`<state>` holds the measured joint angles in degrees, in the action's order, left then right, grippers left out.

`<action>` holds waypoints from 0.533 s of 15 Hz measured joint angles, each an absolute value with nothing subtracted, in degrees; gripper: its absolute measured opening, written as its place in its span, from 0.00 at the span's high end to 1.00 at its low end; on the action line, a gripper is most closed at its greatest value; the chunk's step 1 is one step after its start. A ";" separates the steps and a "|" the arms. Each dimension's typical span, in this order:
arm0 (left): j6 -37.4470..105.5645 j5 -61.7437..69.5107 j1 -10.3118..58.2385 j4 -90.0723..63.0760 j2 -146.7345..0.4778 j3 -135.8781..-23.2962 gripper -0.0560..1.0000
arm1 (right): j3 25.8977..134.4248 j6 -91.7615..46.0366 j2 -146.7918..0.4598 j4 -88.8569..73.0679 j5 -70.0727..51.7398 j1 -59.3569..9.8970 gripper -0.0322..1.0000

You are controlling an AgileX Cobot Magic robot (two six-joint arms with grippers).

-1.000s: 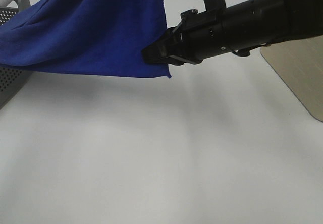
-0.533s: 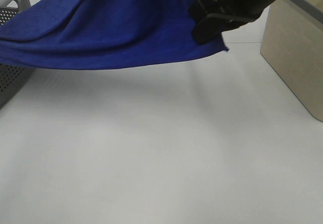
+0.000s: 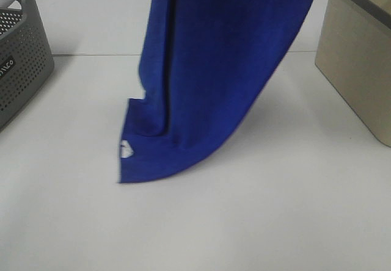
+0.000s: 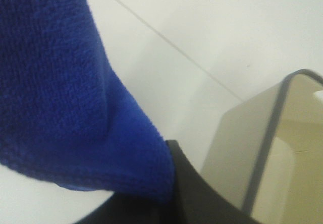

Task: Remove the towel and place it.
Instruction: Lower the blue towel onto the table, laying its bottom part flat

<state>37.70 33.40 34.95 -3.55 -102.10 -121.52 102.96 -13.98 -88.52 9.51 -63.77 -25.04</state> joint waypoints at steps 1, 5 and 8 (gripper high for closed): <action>37.70 31.97 34.95 -2.81 -102.22 -121.52 0.95 | 104.62 -14.09 -88.52 12.55 -63.77 -25.04 0.95; 37.70 22.98 34.95 6.65 -102.67 -121.52 0.95 | 108.06 -11.69 -88.52 27.27 -58.33 -25.04 0.95; 37.70 14.78 34.95 9.91 -103.99 -121.52 0.95 | 108.06 -9.17 -88.52 32.77 -47.90 -25.04 0.95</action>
<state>37.70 14.78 34.95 9.91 -103.99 -121.52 108.06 -9.17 -88.52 32.77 -47.90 -25.04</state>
